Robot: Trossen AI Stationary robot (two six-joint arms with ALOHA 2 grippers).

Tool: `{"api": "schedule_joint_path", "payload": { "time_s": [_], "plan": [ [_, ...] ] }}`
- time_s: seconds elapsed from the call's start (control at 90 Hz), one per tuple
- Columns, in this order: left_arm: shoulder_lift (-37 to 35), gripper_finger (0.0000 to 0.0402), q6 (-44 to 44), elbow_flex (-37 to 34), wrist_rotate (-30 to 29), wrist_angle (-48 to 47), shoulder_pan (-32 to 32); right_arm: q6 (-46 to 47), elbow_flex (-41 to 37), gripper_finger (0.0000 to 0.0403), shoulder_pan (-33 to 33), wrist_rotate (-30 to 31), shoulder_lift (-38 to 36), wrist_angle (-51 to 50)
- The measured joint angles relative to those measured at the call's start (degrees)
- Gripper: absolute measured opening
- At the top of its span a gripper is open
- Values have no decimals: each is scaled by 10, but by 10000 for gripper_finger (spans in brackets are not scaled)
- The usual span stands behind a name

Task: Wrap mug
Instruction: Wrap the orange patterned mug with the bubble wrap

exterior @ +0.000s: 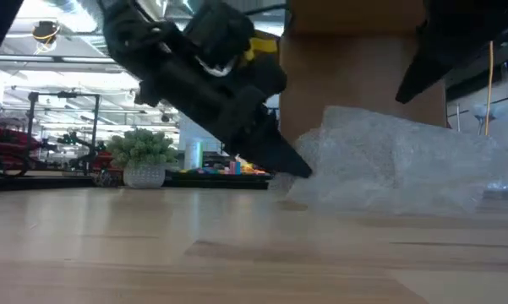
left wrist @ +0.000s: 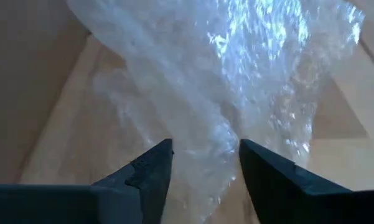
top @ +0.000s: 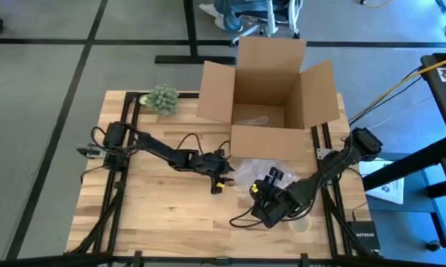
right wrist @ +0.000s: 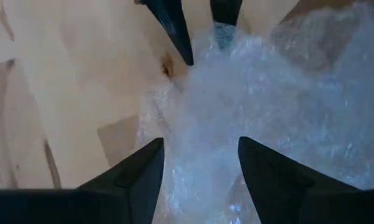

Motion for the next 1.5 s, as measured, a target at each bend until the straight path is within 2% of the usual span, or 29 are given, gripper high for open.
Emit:
{"api": "schedule_joint_path", "payload": {
  "time_s": [0.111,0.167,0.278,0.4,0.511,0.611,0.667,0.767,0.833,0.889,0.978,1.022,1.289,1.378,1.5],
  "plan": [
    [-27,32,8,2,-12,-91,-5,0,0,193,0,-13,0,3],
    [-50,13,-2,2,-20,-129,-9,-2,0,193,0,-14,0,18],
    [-101,4,-27,3,-37,-189,-22,-46,0,193,0,-12,0,81],
    [-154,2,-54,3,-33,-232,-46,-95,0,193,-1,23,0,144],
    [-186,1,-67,3,-33,-269,-68,-121,0,193,-14,66,0,149],
    [-195,0,-79,3,-34,-286,-85,-122,-9,193,-33,76,4,148],
    [-197,0,-87,3,-34,-284,-97,-122,-18,193,-45,63,14,154],
    [-198,0,-93,3,-33,-283,-115,-136,-23,187,-64,-9,44,172],
    [-197,0,-95,3,-33,-285,-126,-151,-23,162,-70,-41,63,188],
    [-202,0,-100,3,-35,-295,-134,-162,-23,123,-73,-58,74,192],
    [-221,0,-112,3,-44,-330,-145,-165,-22,40,-73,-82,79,176],
    [-235,0,-122,3,-52,-357,-149,-165,-15,17,-71,-88,79,152],
    [-354,0,-241,3,-130,-612,-191,-152,70,3,-48,-110,51,-54],
    [-392,0,-301,3,-155,-686,-204,-145,78,1,-43,-122,43,-93],
    [-434,0,-361,3,-167,-730,-227,-131,82,5,-42,-131,38,-92]
  ]
}}
